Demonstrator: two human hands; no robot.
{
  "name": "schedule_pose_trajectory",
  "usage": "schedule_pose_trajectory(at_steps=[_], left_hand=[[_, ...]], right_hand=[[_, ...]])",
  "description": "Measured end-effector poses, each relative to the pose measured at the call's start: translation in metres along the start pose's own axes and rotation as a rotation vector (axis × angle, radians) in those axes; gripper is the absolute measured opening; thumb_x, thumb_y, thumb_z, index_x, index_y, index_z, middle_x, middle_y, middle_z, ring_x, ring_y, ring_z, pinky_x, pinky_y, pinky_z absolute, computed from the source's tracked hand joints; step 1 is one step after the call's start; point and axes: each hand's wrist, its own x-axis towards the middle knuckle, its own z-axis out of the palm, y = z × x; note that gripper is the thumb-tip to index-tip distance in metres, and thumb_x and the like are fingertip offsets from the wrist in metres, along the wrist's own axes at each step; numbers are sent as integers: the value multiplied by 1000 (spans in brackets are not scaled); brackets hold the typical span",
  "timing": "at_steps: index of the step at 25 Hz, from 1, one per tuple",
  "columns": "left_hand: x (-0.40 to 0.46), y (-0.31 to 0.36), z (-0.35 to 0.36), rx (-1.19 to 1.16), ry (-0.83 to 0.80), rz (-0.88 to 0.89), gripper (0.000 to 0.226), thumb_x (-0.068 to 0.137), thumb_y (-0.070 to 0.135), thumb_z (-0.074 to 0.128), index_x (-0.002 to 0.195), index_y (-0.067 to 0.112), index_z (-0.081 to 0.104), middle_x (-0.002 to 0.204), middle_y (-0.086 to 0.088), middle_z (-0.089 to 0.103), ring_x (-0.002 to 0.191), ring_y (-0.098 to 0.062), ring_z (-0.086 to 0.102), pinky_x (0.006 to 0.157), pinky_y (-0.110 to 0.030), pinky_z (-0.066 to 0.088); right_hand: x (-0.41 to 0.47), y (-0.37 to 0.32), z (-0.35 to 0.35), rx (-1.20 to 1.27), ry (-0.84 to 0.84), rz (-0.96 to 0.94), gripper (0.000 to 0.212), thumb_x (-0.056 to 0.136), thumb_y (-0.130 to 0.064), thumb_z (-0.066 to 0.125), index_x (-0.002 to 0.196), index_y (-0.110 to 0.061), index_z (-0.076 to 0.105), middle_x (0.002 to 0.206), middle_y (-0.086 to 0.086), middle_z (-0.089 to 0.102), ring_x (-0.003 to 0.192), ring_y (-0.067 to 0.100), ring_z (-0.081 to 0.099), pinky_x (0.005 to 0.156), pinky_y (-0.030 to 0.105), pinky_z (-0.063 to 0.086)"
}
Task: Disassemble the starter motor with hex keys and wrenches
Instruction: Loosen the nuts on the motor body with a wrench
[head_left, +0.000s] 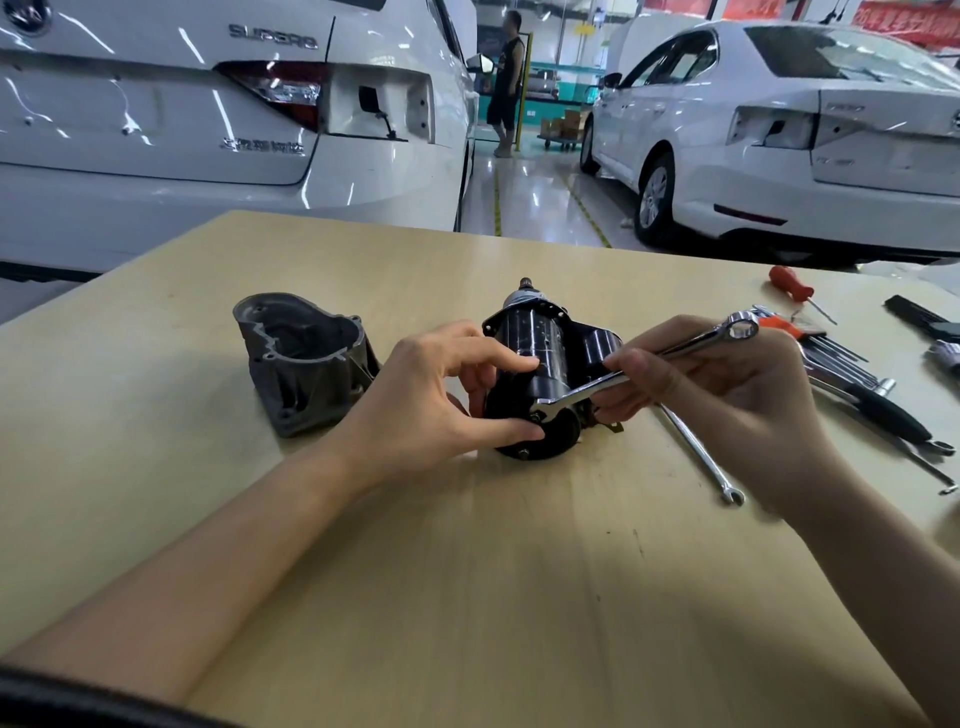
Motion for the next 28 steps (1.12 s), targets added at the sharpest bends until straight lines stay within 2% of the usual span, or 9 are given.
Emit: schedule_pose_trajectory(at_steps=[5,8,10,14,20,23,25,27,28], left_hand=[[0,2,2,-20,20,-18,54,56,41,82,106,24,74,85,-2,60,75,-20,60,68,-22,51],[0,3,3,-38,25,-14,53,55,39,82,105,23,73,84,-1,60,74,-21,59,67,-17,48],[0,3,3,-31,30,-16,53,55,39,82,104,23,73,84,-1,60,74,-21,59,67,-19,49],[1,3,3,-46,25,-21,53,54,37,83,104,22,73,83,-3,59,75,-25,59,69,-37,54],[2,2,1,-31,14,-2,52,57,36,82,105,21,73,87,-8,60,75,-23,59,67,-18,48],[2,1,1,-12,3,14,50,59,30,85,106,19,73,88,-10,60,74,-22,58,67,-17,47],[2,0,2,-4,2,28,48,61,24,88,107,17,73,87,-8,60,74,-21,58,65,-20,49],[1,0,2,8,-3,36,48,63,21,88,108,15,73,87,-5,58,74,-20,57,64,-22,52],[1,0,2,7,-6,40,48,63,20,88,108,14,73,86,-3,57,73,-20,57,64,-22,52]], right_hand=[[-2,-2,-3,-66,-61,-28,9,81,-9,67,85,-2,70,72,9,73,64,23,72,65,28,58],[-9,0,-6,-73,-65,-9,11,80,-8,69,82,3,70,71,10,74,66,24,73,65,26,57],[-16,5,-5,14,-15,76,8,76,-4,70,81,2,70,72,12,74,67,27,73,65,25,58],[-21,13,-4,108,51,222,10,73,-3,65,81,1,70,71,14,73,68,30,73,63,25,57],[-19,5,-6,-18,-14,94,16,75,-1,66,89,-3,71,73,9,75,69,24,74,65,23,57],[-20,1,-7,-90,-47,56,14,75,-3,66,89,-2,72,74,6,75,68,17,73,58,11,51],[-21,-2,-8,-170,-57,18,15,76,-4,66,90,-1,72,75,5,75,61,6,70,54,4,45],[-21,-2,-9,-179,-51,17,16,76,-5,66,90,-1,72,75,6,75,60,4,69,57,8,49],[-21,-1,-11,-157,-34,29,15,76,-6,66,89,-2,72,75,7,75,63,11,72,61,14,53]])
